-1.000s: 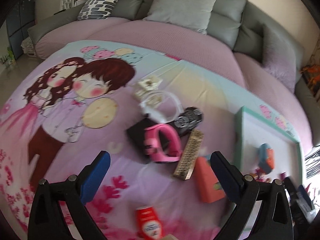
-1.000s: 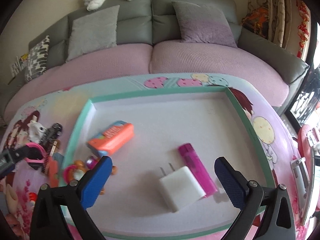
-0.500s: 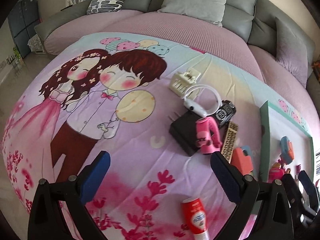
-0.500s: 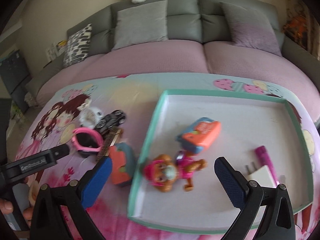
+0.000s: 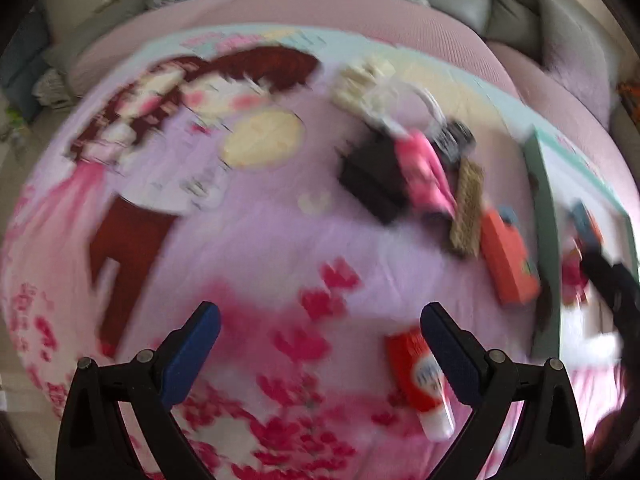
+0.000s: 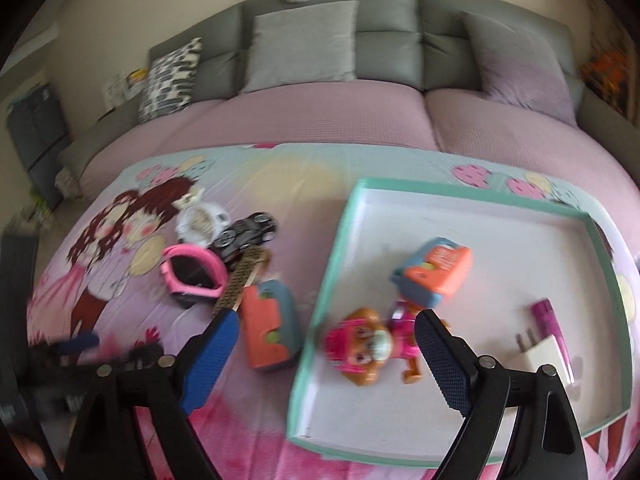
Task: Organize rigid objects
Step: 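Move both tools back toward the red lotion bottle, then grasp the red lotion bottle with the left tool while the right tool grasps the pink-blue block toy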
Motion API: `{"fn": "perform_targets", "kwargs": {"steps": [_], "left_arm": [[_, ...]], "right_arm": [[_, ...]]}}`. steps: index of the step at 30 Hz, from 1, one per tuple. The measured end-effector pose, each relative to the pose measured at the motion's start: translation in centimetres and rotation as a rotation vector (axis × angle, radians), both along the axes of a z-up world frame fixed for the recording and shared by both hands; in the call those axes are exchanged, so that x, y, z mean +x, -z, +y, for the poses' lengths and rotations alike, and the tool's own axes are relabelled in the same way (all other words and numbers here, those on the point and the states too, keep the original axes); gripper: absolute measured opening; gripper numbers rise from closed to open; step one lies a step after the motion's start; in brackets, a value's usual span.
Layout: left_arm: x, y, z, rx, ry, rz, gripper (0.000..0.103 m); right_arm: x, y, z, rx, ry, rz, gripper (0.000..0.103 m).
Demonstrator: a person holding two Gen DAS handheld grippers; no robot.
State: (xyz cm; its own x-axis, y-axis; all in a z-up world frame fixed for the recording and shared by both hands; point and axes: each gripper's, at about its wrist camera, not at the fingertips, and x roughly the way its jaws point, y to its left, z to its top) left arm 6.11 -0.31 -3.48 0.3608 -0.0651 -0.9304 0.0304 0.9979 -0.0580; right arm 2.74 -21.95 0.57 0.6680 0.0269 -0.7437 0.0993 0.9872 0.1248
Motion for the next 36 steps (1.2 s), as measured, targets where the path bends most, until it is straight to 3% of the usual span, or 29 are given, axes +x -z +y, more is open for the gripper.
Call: {"fn": "perform_targets", "kwargs": {"steps": [2, 7, 12, 19, 24, 29, 34, 36], "left_arm": [[-0.5, 0.6, -0.8, -0.033, 0.045, 0.031, 0.1], [-1.8, 1.0, -3.0, 0.096, 0.121, 0.021, 0.1], [-2.4, 1.1, -2.7, 0.116, 0.112, 0.02, 0.096], [-3.1, 0.1, -2.3, 0.079, 0.152, -0.008, 0.029], [-3.1, 0.3, -2.3, 0.082, 0.159, -0.037, 0.028], [-1.2, -0.2, -1.1, 0.096, 0.06, -0.038, 0.028], [1.1, -0.3, 0.4, 0.095, -0.005, -0.027, 0.028], [1.4, 0.0, 1.1, 0.088, -0.016, -0.033, 0.028]], "right_arm": [[0.1, 0.0, -0.7, 0.022, 0.028, 0.004, 0.091], [-0.1, -0.1, -1.4, 0.038, 0.045, 0.001, 0.091], [-0.1, -0.1, -1.1, 0.035, 0.03, -0.001, 0.091], [0.3, -0.1, 0.0, 0.027, -0.012, -0.012, 0.091], [0.7, -0.4, 1.9, -0.014, -0.071, -0.04, 0.091], [1.4, -0.3, 4.4, -0.023, -0.162, -0.052, 0.091], [2.3, 0.8, 6.4, -0.012, -0.216, -0.021, 0.081], [2.6, 1.4, 7.0, -0.03, -0.225, -0.001, 0.073]]}}
